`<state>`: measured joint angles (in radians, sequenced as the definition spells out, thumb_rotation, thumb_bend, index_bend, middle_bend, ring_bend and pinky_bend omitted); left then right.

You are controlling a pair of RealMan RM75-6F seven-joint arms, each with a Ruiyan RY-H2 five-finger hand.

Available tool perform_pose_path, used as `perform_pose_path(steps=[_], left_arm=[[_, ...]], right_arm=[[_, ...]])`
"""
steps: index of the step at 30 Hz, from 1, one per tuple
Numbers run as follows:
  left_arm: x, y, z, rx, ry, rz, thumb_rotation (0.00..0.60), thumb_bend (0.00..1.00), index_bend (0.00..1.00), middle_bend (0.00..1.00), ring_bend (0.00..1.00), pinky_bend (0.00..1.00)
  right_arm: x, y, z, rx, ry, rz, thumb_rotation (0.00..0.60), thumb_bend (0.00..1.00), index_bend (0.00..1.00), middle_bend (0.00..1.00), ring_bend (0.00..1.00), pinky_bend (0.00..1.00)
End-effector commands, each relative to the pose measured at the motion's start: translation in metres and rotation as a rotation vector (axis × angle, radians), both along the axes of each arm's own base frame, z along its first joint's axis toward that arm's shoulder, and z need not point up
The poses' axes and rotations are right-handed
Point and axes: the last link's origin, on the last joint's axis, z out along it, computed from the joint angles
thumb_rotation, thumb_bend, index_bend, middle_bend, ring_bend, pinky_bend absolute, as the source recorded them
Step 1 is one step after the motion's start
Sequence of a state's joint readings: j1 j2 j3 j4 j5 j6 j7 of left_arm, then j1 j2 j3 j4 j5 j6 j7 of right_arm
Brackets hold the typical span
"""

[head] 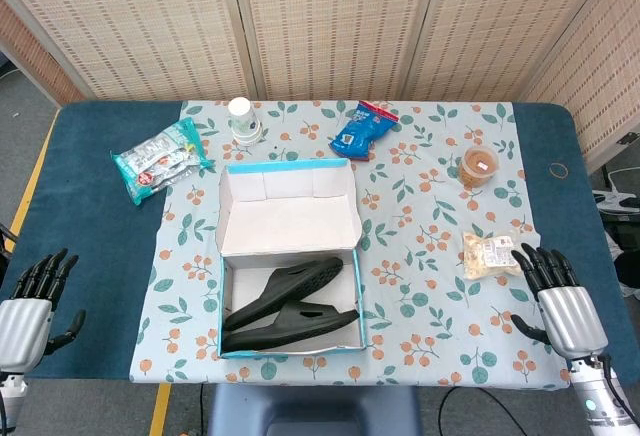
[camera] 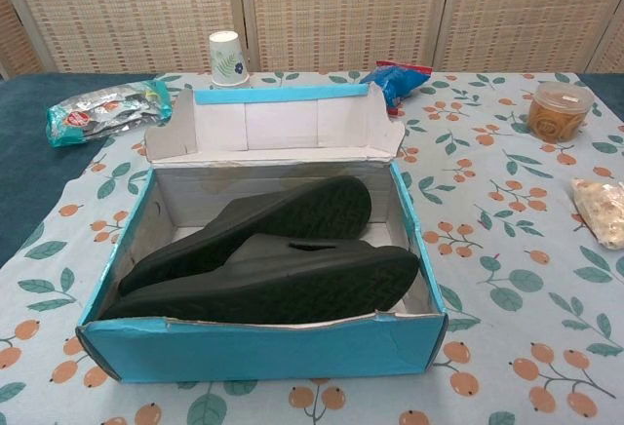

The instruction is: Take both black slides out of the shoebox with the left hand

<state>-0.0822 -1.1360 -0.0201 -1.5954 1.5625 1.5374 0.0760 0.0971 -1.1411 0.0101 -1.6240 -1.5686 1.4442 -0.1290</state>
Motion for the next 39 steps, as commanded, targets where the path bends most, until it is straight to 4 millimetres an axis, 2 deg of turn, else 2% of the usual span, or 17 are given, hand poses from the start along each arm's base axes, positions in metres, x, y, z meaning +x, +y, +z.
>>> perform_pose_path(steps=[1,5,8,11,17,21,24,26,28,34,39], left_arm=[[0.001,-0.004,-0.005,-0.033,-0.03,0.011,0.6,0.41,0.0,0.0,0.0,0.12],[0.016,-0.008,-0.015,-0.144,-0.185,-0.047,0.6,0.41,0.0,0.0,0.0,0.14],[0.037,-0.008,-0.019,-0.213,-0.272,-0.11,0.6,0.41,0.04,0.0,0.0,0.19],[0.071,-0.005,-0.018,-0.276,-0.292,-0.181,0.6,0.41,0.07,0.01,0.01,0.22],[0.134,0.001,-0.025,-0.422,-0.337,-0.154,0.6,0.41,0.09,0.01,0.02,0.22],[0.146,0.002,-0.028,-0.438,-0.336,-0.159,0.6,0.4,0.11,0.01,0.02,0.22],[0.166,0.005,-0.038,-0.455,-0.341,-0.172,0.6,0.4,0.16,0.05,0.03,0.22],[0.185,0.013,-0.056,-0.494,-0.391,-0.15,0.6,0.4,0.23,0.1,0.06,0.22],[0.196,0.018,-0.068,-0.506,-0.391,-0.147,0.6,0.39,0.25,0.1,0.07,0.21],[0.215,0.041,-0.1,-0.524,-0.345,-0.133,0.6,0.39,0.24,0.12,0.07,0.23],[0.226,0.055,-0.119,-0.508,-0.346,-0.131,0.6,0.39,0.18,0.07,0.06,0.25]], right_arm=[[0.001,0.001,0.001,-0.003,-0.004,0.006,0.6,0.1,0.0,0.0,0.0,0.0],[0.004,0.005,0.007,-0.019,-0.026,0.02,0.6,0.1,0.0,0.0,0.0,0.0],[0.005,0.008,0.011,-0.03,-0.04,0.03,0.6,0.1,0.0,0.0,0.0,0.0],[0.005,0.01,0.016,-0.023,-0.06,0.033,0.6,0.1,0.0,0.0,0.0,0.0],[0.007,0.015,0.025,-0.017,-0.107,0.057,0.6,0.1,0.0,0.0,0.0,0.0],[0.007,0.017,0.027,-0.013,-0.116,0.06,0.6,0.1,0.0,0.0,0.0,0.0],[0.008,0.019,0.03,-0.009,-0.133,0.066,0.6,0.1,0.0,0.0,0.0,0.0],[0.014,0.022,0.035,-0.026,-0.163,0.114,0.6,0.1,0.0,0.0,0.0,0.0],[0.015,0.025,0.036,-0.04,-0.172,0.14,0.6,0.1,0.0,0.0,0.0,0.0],[0.013,0.028,0.037,-0.037,-0.179,0.139,0.6,0.1,0.0,0.0,0.0,0.0],[0.011,0.028,0.038,-0.032,-0.176,0.125,0.6,0.1,0.0,0.0,0.0,0.0]])
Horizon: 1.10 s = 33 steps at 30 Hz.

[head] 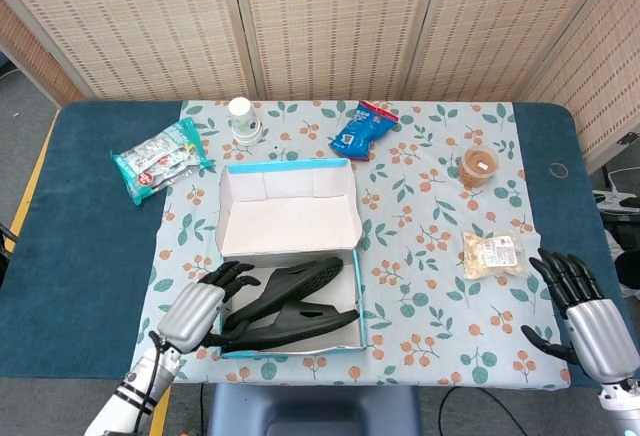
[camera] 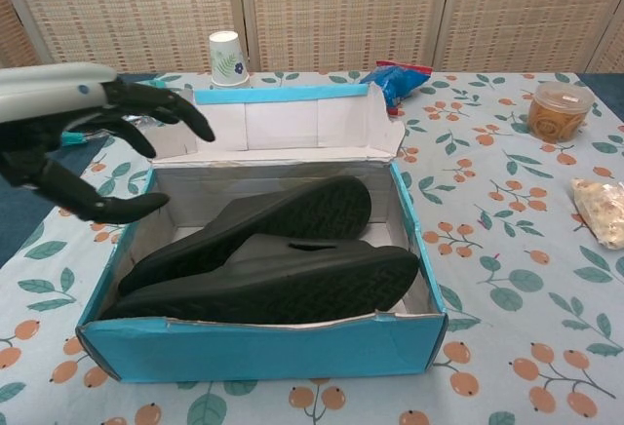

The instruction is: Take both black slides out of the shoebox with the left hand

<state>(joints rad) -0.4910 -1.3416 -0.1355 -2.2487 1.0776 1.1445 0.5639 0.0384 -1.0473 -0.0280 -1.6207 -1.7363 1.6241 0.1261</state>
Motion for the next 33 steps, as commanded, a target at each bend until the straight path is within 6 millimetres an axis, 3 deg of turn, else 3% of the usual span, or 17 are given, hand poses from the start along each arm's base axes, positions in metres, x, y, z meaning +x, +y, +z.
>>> perform_pose_path(steps=[1,11,20,25,33], left_arm=[[0.016,0.012,-0.013,0.017,-0.017,-0.027,0.6,0.39,0.17,0.06,0.06,0.25],[0.027,0.036,-0.047,0.04,0.0,-0.09,0.6,0.38,0.16,0.06,0.06,0.27],[0.028,0.056,-0.063,0.045,0.024,-0.092,0.6,0.38,0.16,0.08,0.08,0.28],[0.028,0.057,-0.073,0.016,0.062,-0.093,0.6,0.38,0.2,0.15,0.16,0.31],[0.035,0.058,-0.083,-0.019,0.052,-0.079,0.6,0.37,0.21,0.17,0.17,0.36]], right_arm=[[-0.001,-0.001,0.0,0.004,0.001,-0.008,0.6,0.1,0.0,0.0,0.0,0.0],[-0.003,-0.003,-0.004,0.019,0.016,-0.032,0.6,0.1,0.0,0.0,0.0,0.0],[-0.007,-0.009,-0.004,0.012,0.027,-0.06,0.6,0.1,0.0,0.0,0.0,0.0],[-0.008,-0.011,-0.004,0.011,0.03,-0.069,0.6,0.1,0.0,0.0,0.0,0.0],[-0.009,-0.012,-0.004,0.013,0.032,-0.075,0.6,0.1,0.0,0.0,0.0,0.0]])
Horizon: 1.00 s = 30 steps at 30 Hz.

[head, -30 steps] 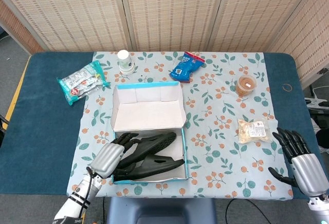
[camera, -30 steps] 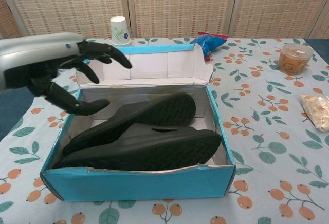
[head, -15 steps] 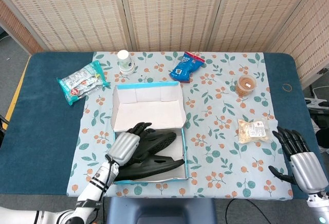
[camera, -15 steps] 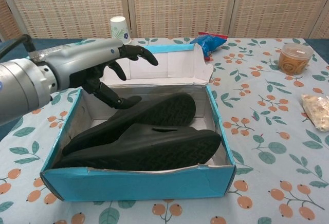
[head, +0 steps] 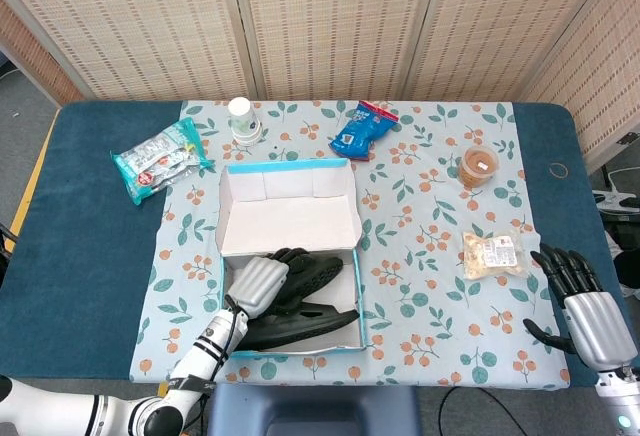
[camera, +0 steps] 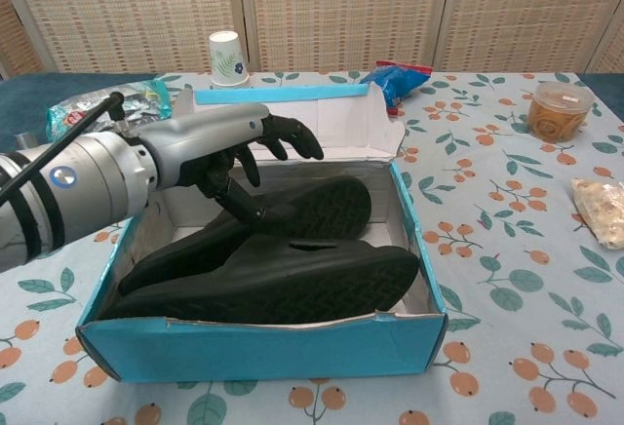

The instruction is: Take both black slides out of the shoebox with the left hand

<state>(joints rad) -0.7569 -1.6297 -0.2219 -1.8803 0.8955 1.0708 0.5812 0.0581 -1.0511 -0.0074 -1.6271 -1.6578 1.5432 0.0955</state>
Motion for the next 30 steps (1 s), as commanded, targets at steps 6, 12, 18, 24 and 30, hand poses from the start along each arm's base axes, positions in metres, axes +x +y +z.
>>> perform_pose_path(steps=[6,12,18,24,30], left_arm=[[-0.006,0.001,-0.009,0.021,0.089,-0.008,0.6,0.36,0.24,0.17,0.17,0.37],[-0.009,-0.001,-0.015,0.054,0.18,-0.038,0.6,0.36,0.26,0.21,0.22,0.4],[-0.012,-0.002,-0.016,0.071,0.235,-0.047,0.6,0.36,0.28,0.25,0.29,0.43],[-0.014,-0.004,-0.016,0.071,0.29,-0.053,0.6,0.38,0.41,0.39,0.4,0.5],[-0.014,-0.007,-0.015,0.02,0.271,-0.036,0.6,0.43,0.67,0.69,0.55,0.56]], right_arm=[[-0.001,0.001,0.003,-0.007,-0.005,-0.004,0.6,0.1,0.0,0.0,0.0,0.0],[-0.001,0.002,0.005,-0.007,-0.008,-0.002,0.6,0.1,0.0,0.0,0.0,0.0],[-0.002,0.002,0.005,-0.009,-0.008,-0.005,0.6,0.1,0.0,0.0,0.0,0.0],[-0.002,0.002,0.006,-0.011,-0.008,-0.008,0.6,0.1,0.0,0.0,0.0,0.0],[-0.002,0.002,0.006,-0.016,-0.009,-0.012,0.6,0.1,0.0,0.0,0.0,0.0]])
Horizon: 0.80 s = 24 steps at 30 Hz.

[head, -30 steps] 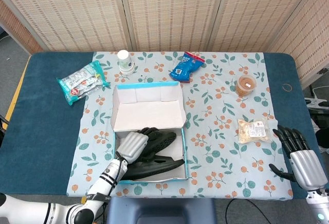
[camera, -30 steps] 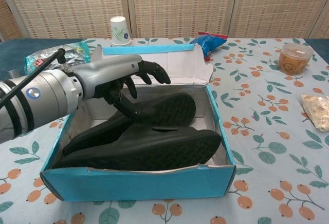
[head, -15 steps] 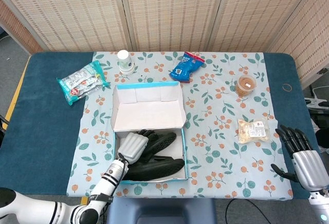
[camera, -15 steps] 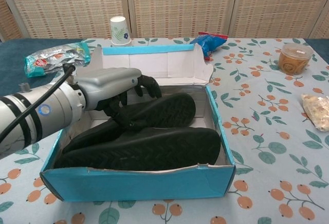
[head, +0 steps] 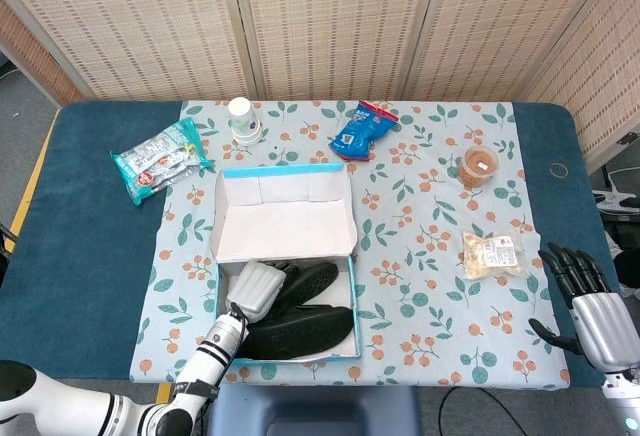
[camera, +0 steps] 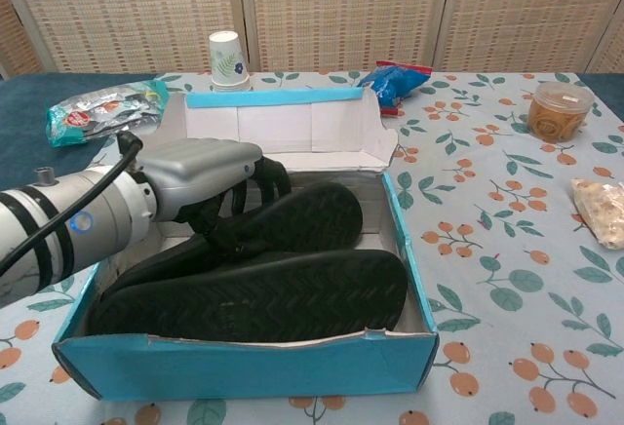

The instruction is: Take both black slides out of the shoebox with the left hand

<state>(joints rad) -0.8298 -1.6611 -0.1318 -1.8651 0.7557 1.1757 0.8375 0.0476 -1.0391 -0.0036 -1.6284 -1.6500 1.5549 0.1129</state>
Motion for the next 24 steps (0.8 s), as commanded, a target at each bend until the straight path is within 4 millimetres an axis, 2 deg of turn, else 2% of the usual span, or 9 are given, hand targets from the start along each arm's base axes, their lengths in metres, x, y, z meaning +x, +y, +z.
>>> perform_pose_path(steps=[1,8,13,19,24], left_arm=[[0.002,-0.001,0.002,-0.017,-0.016,0.006,0.6,0.45,0.7,0.73,0.58,0.57],[0.005,0.0,0.005,-0.009,-0.082,-0.022,0.6,0.63,0.86,0.9,0.66,0.65],[0.003,0.002,0.006,-0.003,-0.135,-0.064,0.6,0.75,0.92,0.94,0.69,0.67],[-0.001,0.001,0.008,0.008,-0.173,-0.132,0.6,0.79,0.93,0.95,0.69,0.66],[0.003,0.002,0.02,0.026,-0.215,-0.16,0.6,0.79,0.94,0.95,0.69,0.66]], right_arm=[[0.0,0.0,0.0,-0.001,0.0,-0.002,0.6,0.1,0.0,0.0,0.0,0.0],[0.0,0.0,0.001,-0.003,-0.003,-0.006,0.6,0.1,0.0,0.0,0.0,0.0],[-0.001,0.001,0.001,-0.002,-0.004,-0.009,0.6,0.1,0.0,0.0,0.0,0.0],[-0.001,0.0,0.0,0.002,-0.002,-0.014,0.6,0.1,0.0,0.0,0.0,0.0],[-0.001,0.0,0.001,-0.004,-0.003,-0.017,0.6,0.1,0.0,0.0,0.0,0.0]])
